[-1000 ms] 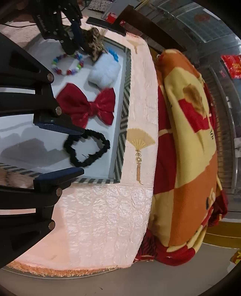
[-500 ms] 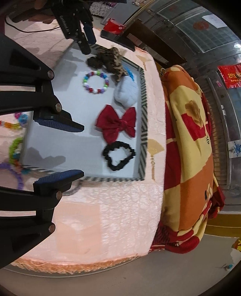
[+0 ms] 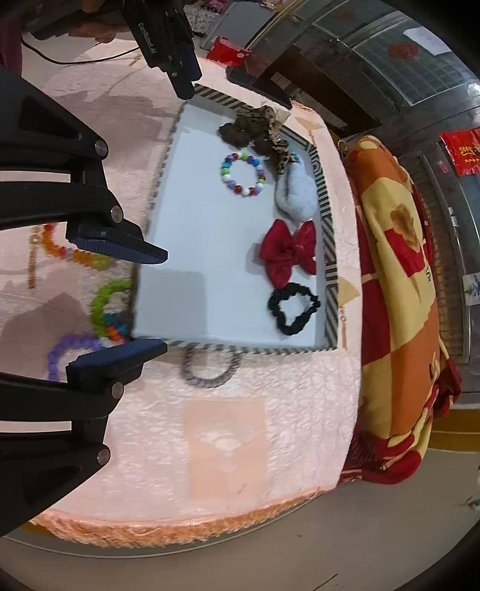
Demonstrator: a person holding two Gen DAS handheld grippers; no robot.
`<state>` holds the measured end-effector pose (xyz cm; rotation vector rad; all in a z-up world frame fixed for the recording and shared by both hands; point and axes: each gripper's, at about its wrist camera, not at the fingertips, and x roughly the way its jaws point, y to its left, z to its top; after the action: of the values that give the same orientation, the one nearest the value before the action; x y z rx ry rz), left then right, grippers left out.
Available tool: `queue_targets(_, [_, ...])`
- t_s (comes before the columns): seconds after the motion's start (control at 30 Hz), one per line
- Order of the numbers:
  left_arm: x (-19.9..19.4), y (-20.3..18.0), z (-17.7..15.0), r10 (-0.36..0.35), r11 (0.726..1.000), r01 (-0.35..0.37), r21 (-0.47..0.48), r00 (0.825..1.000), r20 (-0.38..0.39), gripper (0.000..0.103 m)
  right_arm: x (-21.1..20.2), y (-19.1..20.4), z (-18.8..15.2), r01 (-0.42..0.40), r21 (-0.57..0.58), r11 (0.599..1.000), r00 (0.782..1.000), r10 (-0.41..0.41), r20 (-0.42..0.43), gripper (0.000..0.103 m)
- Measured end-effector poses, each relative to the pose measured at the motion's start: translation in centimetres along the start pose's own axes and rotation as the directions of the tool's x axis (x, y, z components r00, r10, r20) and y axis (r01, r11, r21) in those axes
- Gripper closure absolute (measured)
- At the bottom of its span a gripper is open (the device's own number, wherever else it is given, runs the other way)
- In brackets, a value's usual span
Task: Organize jewelry
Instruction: 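Move the right gripper to the grey braided hair tie while the left moves to the rainbow heart bracelet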
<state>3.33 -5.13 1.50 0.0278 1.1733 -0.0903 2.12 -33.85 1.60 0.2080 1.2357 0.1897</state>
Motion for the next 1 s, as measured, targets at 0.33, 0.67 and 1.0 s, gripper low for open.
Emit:
queue_targets(0.33, [-0.5, -1.1, -1.6, -0.019, 1.0, 0.019, 0.025, 1.0, -0.009, 0.053, -1.1, -1.3, -3.4, 0.021, 0.039, 0.999, 0.999, -0.02, -0.027, 0.063])
queue_targets(0.67, [-0.3, -2.6, -3.0, -0.056, 0.997, 0.058, 0.046, 0.998, -0.036, 0.053, -1.2, -3.1, -6.2, 0.04, 0.072, 0.997, 0.997, -0.035, -0.068, 0.062])
queue_targets(1.0, [0.2, -4.2, -3.7, -0.067, 0.994, 0.072, 0.079, 0.996, -0.064, 0.053, -0.7, -4.0, -7.2, 0.042, 0.091, 0.995, 0.995, -0.033, -0.097, 0.062])
